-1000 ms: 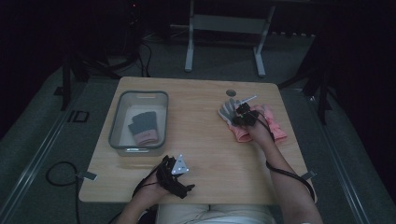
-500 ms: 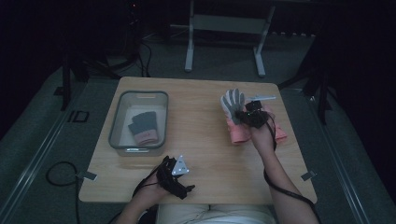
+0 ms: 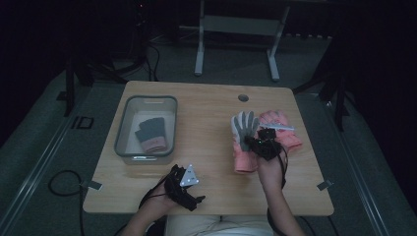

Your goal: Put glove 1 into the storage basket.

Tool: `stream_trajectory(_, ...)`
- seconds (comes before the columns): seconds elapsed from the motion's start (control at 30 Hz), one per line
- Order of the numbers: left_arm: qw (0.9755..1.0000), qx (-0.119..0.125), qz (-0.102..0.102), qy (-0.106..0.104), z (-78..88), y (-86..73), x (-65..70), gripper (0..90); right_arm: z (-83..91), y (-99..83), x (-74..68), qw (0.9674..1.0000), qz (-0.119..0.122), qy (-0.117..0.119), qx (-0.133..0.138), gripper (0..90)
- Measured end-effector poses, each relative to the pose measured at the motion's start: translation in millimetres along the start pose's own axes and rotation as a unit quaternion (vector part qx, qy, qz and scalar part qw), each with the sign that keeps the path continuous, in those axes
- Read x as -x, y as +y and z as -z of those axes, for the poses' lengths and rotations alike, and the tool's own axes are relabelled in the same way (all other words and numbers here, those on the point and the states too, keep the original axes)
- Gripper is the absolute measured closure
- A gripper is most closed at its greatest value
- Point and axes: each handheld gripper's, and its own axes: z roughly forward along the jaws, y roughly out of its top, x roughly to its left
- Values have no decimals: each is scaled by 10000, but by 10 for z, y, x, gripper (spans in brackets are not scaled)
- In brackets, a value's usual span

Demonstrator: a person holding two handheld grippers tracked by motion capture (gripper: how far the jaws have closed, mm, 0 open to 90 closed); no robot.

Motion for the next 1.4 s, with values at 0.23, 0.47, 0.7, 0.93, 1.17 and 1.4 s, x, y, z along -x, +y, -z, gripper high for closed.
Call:
stream_trajectory(0.23,10000,17,-39,16,-6,15,25,18,-385,-255,-97,9989,-163,-150,-418,884)
stream_trajectory(0.47,10000,10,-16,-17,-15,-4,12,18,-701,-350,-103,9978,-218,-276,-564,881)
stream_trajectory(0.7,10000,-49,-43,-11,-25,-15,8,18,-877,-346,-135,9975,29,-304,-638,881)
stream_trajectory(0.93,10000,-27,-17,-19,-21,-22,0,18,-983,-352,-112,9968,310,-213,-703,854)
stream_trajectory(1.17,10000,-30,-19,-41,-24,-26,1,18,-765,-218,-81,9964,678,2,-512,667)
stream_trajectory(1.4,10000,-60,-55,-45,-18,-24,-5,18,-279,27,178,9933,1119,297,-70,614)
